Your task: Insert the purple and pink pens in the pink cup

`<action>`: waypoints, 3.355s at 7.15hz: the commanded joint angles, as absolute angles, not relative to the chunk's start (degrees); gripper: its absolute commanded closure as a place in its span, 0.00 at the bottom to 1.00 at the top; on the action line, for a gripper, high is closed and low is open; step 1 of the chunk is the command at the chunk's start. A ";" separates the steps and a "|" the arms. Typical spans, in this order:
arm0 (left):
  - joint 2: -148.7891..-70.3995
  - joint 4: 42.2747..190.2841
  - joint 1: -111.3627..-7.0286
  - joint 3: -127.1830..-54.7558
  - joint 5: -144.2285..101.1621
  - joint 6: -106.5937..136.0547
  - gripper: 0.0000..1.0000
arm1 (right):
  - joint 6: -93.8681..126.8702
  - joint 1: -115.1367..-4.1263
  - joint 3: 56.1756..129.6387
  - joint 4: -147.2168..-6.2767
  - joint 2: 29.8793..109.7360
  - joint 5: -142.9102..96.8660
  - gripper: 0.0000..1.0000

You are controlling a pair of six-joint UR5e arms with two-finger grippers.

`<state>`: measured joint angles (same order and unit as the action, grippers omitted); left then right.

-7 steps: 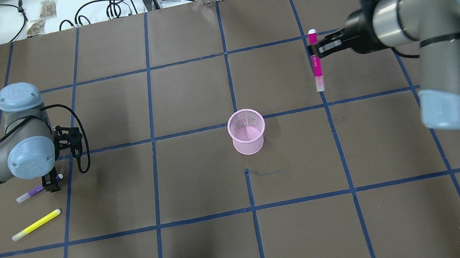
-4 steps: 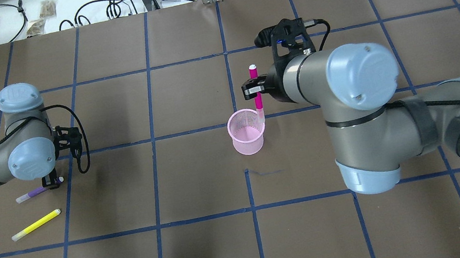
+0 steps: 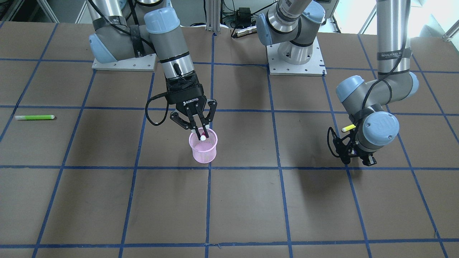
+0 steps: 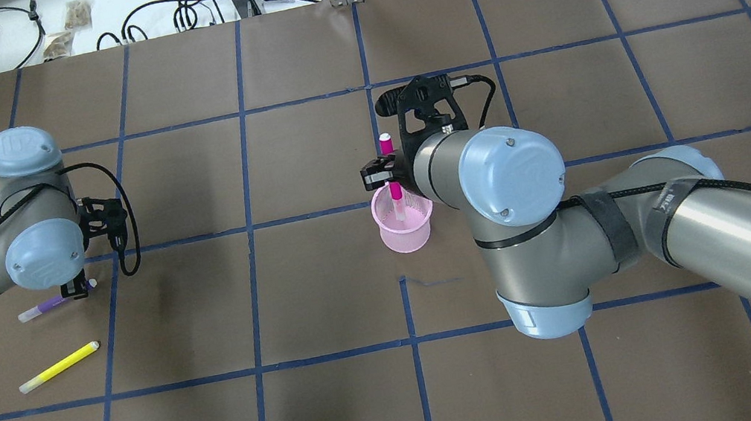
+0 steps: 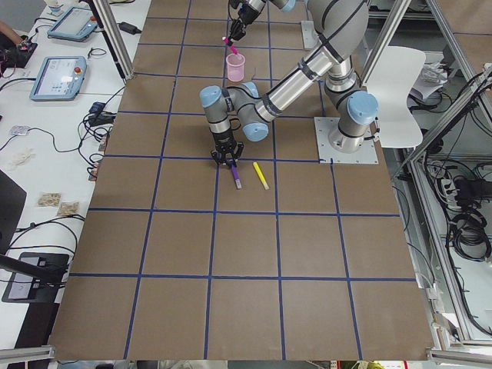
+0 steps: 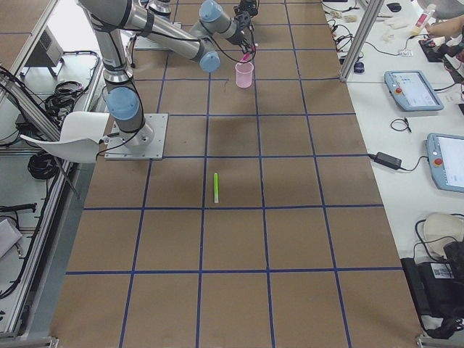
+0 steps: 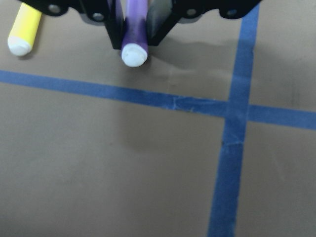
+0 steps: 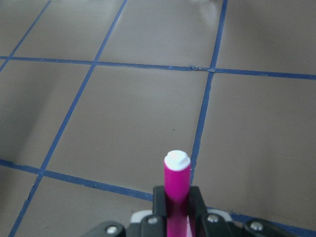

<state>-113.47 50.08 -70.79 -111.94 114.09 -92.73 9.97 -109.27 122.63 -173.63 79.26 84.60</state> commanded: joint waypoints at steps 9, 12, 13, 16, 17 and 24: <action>-96.25 58.88 -72.85 -108.01 60.12 -72.56 1.00 | 5.63 -97.84 100.85 -130.32 81.36 84.81 0.00; -94.58 57.75 -78.65 -108.54 43.03 -58.52 1.00 | 0.18 -94.57 92.74 -100.47 86.46 90.15 0.00; -93.79 55.83 -80.75 -109.24 42.02 -56.62 1.00 | 0.00 -94.22 91.16 -94.28 88.83 90.26 0.00; -96.67 17.30 -88.21 -118.62 42.53 -30.77 1.00 | -0.17 -92.74 90.52 -87.99 90.70 91.58 0.00; -97.98 11.14 -90.77 -119.96 42.89 -25.37 1.00 | -0.35 -91.77 90.27 -88.15 90.62 90.89 0.00; -106.16 5.19 -94.92 -123.13 42.45 -24.70 1.00 | -2.55 -91.32 90.70 -87.98 90.62 91.76 0.00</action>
